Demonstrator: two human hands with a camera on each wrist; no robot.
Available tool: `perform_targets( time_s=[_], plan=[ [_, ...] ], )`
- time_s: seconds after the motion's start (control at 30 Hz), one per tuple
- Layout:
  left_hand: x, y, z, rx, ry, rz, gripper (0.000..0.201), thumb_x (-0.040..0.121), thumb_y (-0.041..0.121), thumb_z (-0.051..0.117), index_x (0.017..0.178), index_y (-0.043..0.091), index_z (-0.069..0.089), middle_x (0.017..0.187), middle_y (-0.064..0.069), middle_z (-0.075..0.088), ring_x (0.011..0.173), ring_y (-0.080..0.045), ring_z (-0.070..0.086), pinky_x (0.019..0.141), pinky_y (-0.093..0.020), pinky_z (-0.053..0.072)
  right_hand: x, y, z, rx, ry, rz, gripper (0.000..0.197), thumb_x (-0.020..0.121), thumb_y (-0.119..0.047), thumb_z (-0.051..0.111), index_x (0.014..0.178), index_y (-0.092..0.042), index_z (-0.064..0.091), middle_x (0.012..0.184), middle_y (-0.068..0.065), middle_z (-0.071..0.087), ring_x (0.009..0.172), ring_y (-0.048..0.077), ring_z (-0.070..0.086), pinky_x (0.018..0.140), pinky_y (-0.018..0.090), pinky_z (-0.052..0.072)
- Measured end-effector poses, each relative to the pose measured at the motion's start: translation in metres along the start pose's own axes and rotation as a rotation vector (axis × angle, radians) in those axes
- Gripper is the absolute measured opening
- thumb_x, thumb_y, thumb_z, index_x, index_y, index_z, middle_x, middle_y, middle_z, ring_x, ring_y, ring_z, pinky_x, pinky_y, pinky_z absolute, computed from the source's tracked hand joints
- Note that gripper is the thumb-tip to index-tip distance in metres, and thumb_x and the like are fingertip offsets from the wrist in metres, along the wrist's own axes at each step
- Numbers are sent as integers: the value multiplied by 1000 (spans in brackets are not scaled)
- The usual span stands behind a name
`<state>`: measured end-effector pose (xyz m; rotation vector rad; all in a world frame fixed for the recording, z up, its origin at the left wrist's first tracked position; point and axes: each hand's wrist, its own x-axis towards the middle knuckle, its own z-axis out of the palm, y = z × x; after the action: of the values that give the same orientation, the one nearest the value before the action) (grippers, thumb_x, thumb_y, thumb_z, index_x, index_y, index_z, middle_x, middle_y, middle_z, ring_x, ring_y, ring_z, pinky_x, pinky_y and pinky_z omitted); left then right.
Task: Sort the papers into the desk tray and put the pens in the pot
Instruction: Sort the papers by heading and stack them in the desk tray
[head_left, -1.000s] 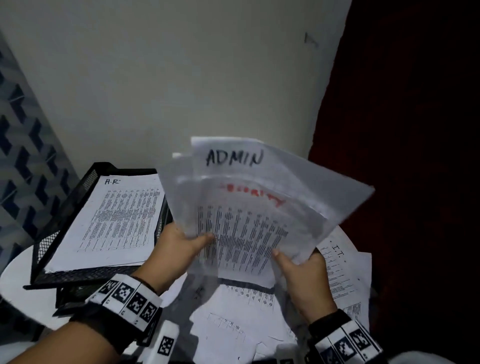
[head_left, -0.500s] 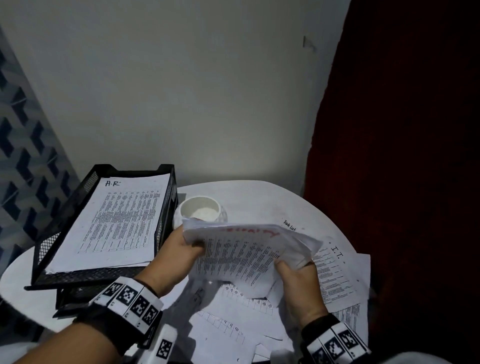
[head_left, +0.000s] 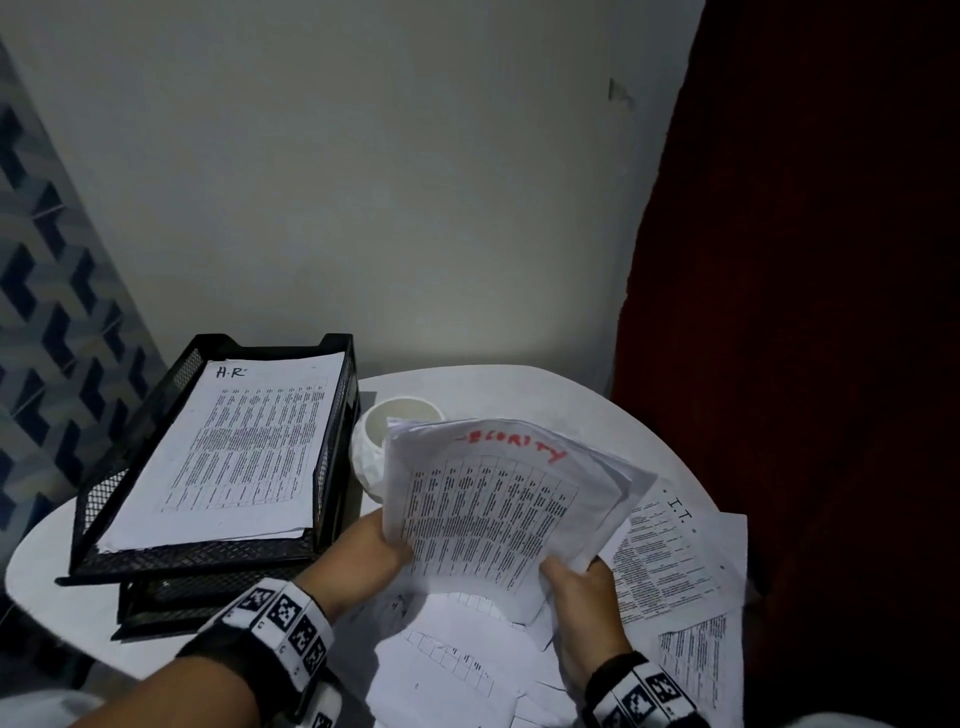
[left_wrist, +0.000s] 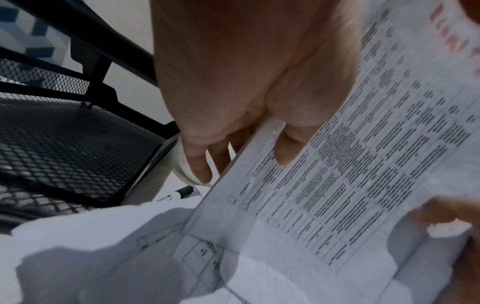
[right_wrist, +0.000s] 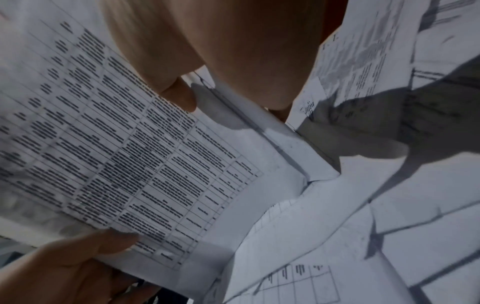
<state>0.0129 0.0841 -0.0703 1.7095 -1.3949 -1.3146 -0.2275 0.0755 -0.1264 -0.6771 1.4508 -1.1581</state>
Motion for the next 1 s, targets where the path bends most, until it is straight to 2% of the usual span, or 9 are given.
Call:
perform_targets(
  time_s=[0.13, 0.23, 0.37, 0.5, 0.57, 0.67, 0.77, 0.87, 1.0],
  plan=[
    [2, -1, 7, -33, 78, -14, 23, 81, 11, 62, 101, 11, 73, 98, -13, 77, 97, -30, 73, 90, -54, 59, 0, -3, 3, 83, 23, -12, 51, 66, -15, 65, 117, -10, 65, 115, 23, 68, 104, 42, 67, 93, 55, 58],
    [-1, 18, 5, -125, 180, 47, 27, 78, 12, 63, 101, 0, 67, 100, -31, 69, 85, -35, 70, 82, -57, 58, -6, -23, 6, 164, 42, -59, 56, 66, -7, 61, 121, -14, 61, 118, 26, 66, 109, 48, 64, 94, 65, 56],
    [-9, 42, -6, -133, 280, 190, 9, 97, 12, 61, 103, 16, 65, 87, -21, 69, 72, -22, 64, 65, -35, 58, -14, -53, 4, 203, -65, -102, 33, 92, 4, 54, 120, -5, 70, 109, 18, 77, 105, 46, 71, 92, 57, 57],
    [-18, 62, -37, -188, 394, 252, 12, 99, 13, 57, 102, 21, 66, 89, -17, 71, 78, -38, 68, 74, -50, 61, -22, -78, 3, 182, -64, -139, 15, 99, 4, 56, 100, -3, 69, 94, 18, 77, 73, 27, 75, 61, 33, 64],
    [-22, 70, -65, -227, 470, 246, 12, 99, 11, 55, 104, 17, 65, 87, -16, 68, 71, -32, 63, 67, -43, 55, -21, -81, 3, 175, -25, -132, 12, 97, 5, 58, 96, -3, 66, 90, 21, 77, 63, 24, 71, 53, 27, 62],
    [-26, 71, -122, -191, 627, 202, 10, 99, 12, 55, 96, 18, 61, 77, -4, 61, 67, -19, 57, 58, -24, 48, -24, -77, 5, 142, 21, -137, 11, 97, 5, 58, 93, -3, 65, 86, 21, 76, 67, 32, 72, 57, 31, 63],
    [-31, 52, -182, -72, 764, 92, 5, 98, 15, 55, 94, 18, 57, 74, -5, 54, 67, -22, 51, 59, -31, 42, -31, -74, 9, 139, 1, -135, 8, 88, 2, 70, 91, -3, 64, 80, 19, 77, 78, 40, 70, 61, 36, 64],
    [-37, 20, -225, -7, 834, -61, 13, 97, 13, 53, 109, 11, 59, 87, -13, 63, 79, -31, 61, 67, -37, 48, -34, -74, 15, 107, -51, -152, 42, 57, -13, 85, 90, 0, 63, 65, 9, 76, 74, 41, 71, 58, 37, 62],
    [-36, -10, -246, 53, 841, -199, 28, 96, 6, 50, 123, 8, 58, 99, -15, 64, 89, -35, 60, 77, -40, 48, -36, -66, 19, 106, 36, -167, 16, 85, -1, 72, 96, 5, 63, 74, 17, 77, 89, 43, 73, 59, 36, 62]
  ],
)
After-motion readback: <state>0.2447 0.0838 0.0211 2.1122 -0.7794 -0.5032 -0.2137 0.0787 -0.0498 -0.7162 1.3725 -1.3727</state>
